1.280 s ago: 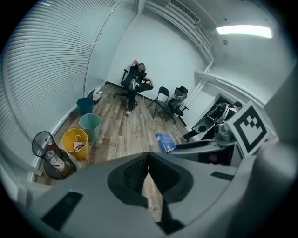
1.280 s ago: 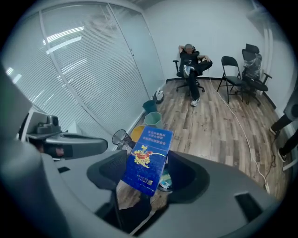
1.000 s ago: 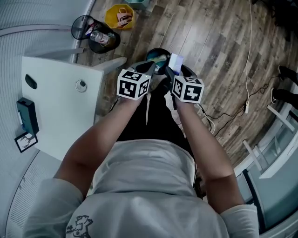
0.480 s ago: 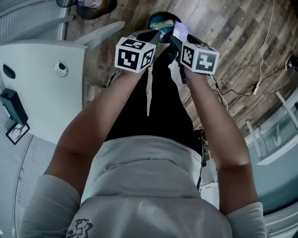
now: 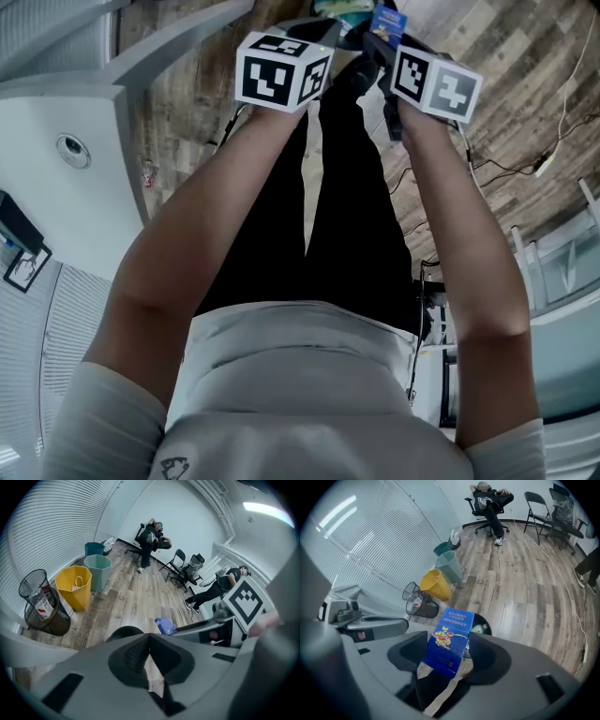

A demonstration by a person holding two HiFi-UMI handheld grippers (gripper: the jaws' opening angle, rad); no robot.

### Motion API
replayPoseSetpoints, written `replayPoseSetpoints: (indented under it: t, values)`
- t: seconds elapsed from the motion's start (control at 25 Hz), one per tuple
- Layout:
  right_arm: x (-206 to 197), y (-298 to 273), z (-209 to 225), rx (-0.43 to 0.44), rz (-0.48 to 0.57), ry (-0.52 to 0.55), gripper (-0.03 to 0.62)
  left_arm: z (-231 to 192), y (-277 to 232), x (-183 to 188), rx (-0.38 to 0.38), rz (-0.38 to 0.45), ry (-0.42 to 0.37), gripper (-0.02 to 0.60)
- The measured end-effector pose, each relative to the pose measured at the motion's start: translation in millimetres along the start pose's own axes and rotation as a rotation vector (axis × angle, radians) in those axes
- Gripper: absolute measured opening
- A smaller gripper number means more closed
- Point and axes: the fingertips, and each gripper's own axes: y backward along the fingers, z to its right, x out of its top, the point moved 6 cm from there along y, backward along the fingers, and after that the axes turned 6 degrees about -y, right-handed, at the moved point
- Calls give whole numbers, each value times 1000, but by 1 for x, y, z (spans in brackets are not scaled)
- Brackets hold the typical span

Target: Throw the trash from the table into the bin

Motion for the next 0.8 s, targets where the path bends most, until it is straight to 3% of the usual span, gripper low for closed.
replayPoseSetpoints:
  t: [0.36, 0.8]
  values:
    - [-19, -38, 26, -15, -9, -54, 288, -9, -23, -36, -5, -32, 42, 6]
    - [-7, -41, 22, 14, 56, -79, 290, -9, -24, -41, -9, -37, 48, 6]
